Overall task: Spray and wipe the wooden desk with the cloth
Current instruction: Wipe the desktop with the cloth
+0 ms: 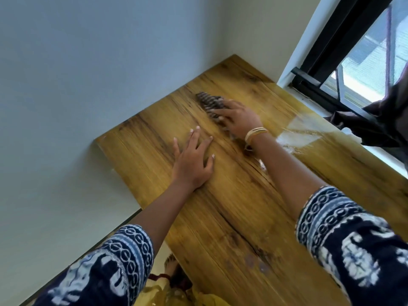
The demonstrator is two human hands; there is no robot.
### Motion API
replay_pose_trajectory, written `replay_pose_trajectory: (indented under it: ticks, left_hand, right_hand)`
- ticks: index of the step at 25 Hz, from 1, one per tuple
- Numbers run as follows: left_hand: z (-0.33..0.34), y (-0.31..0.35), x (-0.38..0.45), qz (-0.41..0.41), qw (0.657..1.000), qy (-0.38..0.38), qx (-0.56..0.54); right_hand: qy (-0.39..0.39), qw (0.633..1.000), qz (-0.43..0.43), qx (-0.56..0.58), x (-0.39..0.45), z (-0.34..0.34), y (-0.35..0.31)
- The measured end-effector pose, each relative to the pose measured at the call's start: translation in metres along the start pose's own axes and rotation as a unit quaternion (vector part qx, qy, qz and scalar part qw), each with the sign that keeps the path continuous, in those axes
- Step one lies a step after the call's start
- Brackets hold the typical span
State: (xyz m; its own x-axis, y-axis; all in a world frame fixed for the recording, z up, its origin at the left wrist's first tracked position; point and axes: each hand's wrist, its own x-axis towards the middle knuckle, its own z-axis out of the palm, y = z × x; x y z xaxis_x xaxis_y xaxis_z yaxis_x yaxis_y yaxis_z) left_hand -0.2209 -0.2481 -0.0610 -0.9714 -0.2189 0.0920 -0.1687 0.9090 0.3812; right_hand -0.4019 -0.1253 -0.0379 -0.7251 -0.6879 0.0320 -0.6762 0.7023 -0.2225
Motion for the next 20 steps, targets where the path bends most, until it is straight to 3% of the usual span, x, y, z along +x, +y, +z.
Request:
replay_pose_trajectory:
  ticks: [2,4,6,7,9,12,15,17,19,20]
  left_hand:
    - [-0.006,0.000,-0.004,0.009,0.999,0.000,-0.030]
    - [-0.018,-0.012,-0.010,0.001,0.998,0.024,-0.059]
    - [-0.031,-0.039,-0.022,-0.023,0.997,0.057,-0.053]
    - [-0.037,-0.057,-0.028,-0.043,0.996,0.071,-0.040]
    - [-0.047,-0.092,-0.041,-0.109,0.989,0.101,-0.022]
    - [-0.052,-0.122,-0.059,-0.233,0.962,0.129,-0.052]
    - [-0.048,-0.126,-0.069,-0.288,0.939,0.145,-0.118]
    - [-0.047,-0.126,-0.070,-0.292,0.930,0.157,-0.156]
    - [-0.047,-0.126,-0.071,-0.288,0.929,0.163,-0.165]
    - [-0.047,-0.126,-0.072,-0.284,0.930,0.165,-0.165]
  right_hand:
    - [0.044,0.991,0.123,0.005,-0.017,-0.011,0.040]
    - [0.086,0.955,0.284,0.003,-0.036,-0.016,0.063]
    - [0.108,0.911,0.399,-0.008,-0.039,-0.008,0.048]
    - [0.121,0.901,0.417,-0.008,-0.034,-0.003,0.026]
    - [0.137,0.932,0.336,-0.010,-0.024,0.006,-0.033]
    - [0.080,0.992,0.092,-0.021,-0.035,0.033,-0.134]
    - [0.021,0.989,-0.148,-0.015,-0.080,0.056,-0.194]
    - [-0.009,0.965,-0.262,-0.012,-0.090,0.053,-0.185]
    - [0.026,0.960,-0.277,-0.013,-0.080,0.038,-0.153]
    - [0.065,0.973,-0.222,-0.006,-0.071,0.029,-0.128]
